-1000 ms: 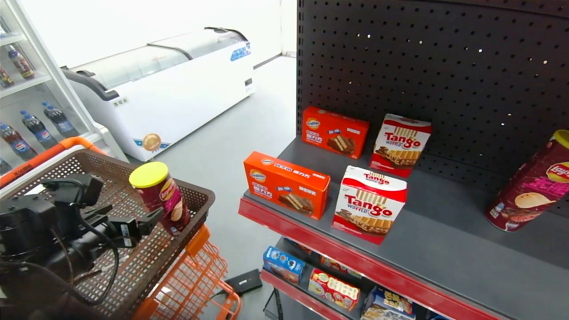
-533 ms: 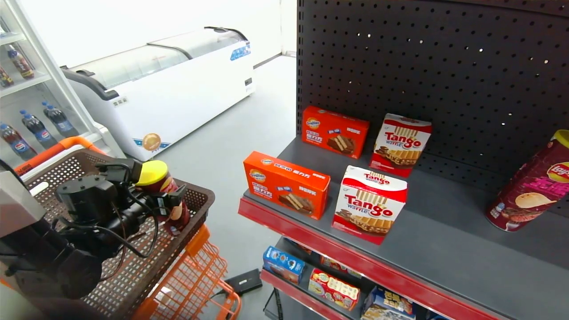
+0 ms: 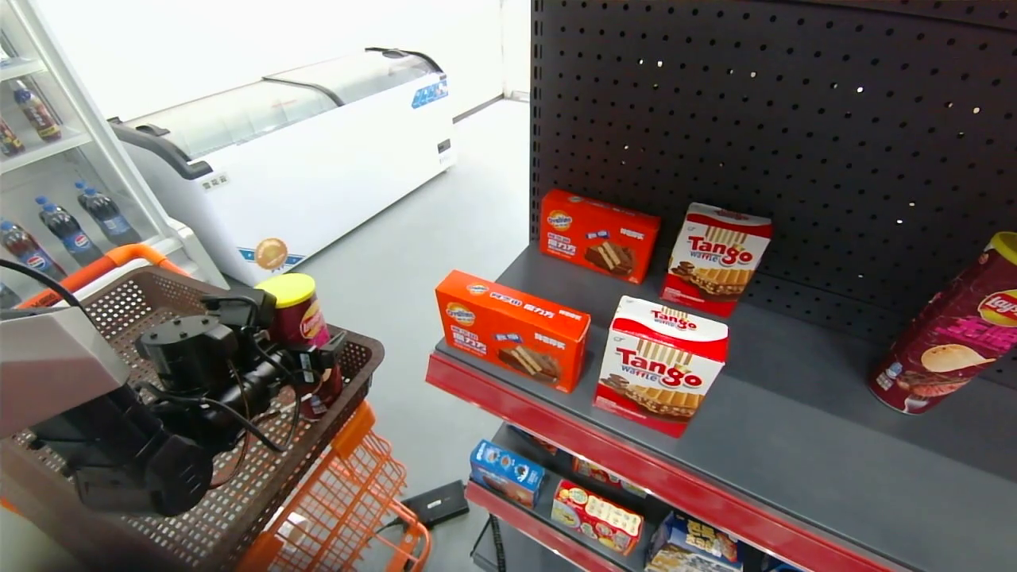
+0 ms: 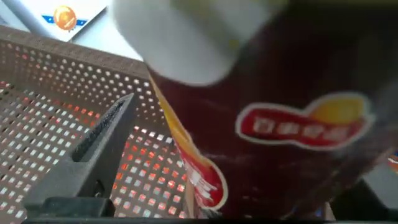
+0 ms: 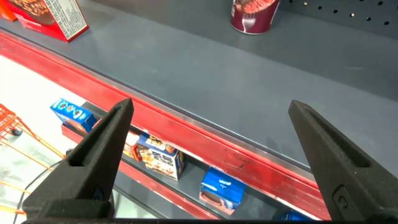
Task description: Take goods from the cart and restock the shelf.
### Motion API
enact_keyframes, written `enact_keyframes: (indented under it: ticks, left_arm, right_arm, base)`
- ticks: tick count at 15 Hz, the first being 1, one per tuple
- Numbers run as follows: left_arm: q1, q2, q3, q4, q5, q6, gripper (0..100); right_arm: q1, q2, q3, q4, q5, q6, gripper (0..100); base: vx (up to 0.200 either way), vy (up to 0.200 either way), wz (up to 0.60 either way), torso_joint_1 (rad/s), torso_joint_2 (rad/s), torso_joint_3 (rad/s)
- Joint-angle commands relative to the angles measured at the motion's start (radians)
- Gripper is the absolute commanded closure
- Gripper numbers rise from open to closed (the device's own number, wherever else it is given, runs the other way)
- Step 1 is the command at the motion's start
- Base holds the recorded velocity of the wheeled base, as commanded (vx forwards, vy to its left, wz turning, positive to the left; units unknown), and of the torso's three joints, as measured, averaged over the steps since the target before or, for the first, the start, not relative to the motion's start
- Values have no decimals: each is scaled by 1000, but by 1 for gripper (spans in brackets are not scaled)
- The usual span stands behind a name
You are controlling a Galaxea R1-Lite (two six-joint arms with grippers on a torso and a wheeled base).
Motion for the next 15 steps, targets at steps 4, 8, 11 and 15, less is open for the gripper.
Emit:
enact_keyframes:
  ticks: [4,8,11,15]
  left_arm:
    - [-24,-82,32,7,-13,34,0]
    - [-21,-62,26,6,-11,38,0]
    - [-22,-42,9,7,-11,42,100]
    - [-31,-37,-9,4,-8,45,100]
  right_arm:
    - [0,0,0,0,0,0,0]
    - [0,0,0,0,0,0,0]
    - [0,0,0,0,0,0,0]
    - [0,0,0,0,0,0,0]
  base:
    - [0,0,0,0,0,0]
    - [0,0,0,0,0,0]
    - [0,0,0,0,0,0]
    - [0,0,0,0,0,0]
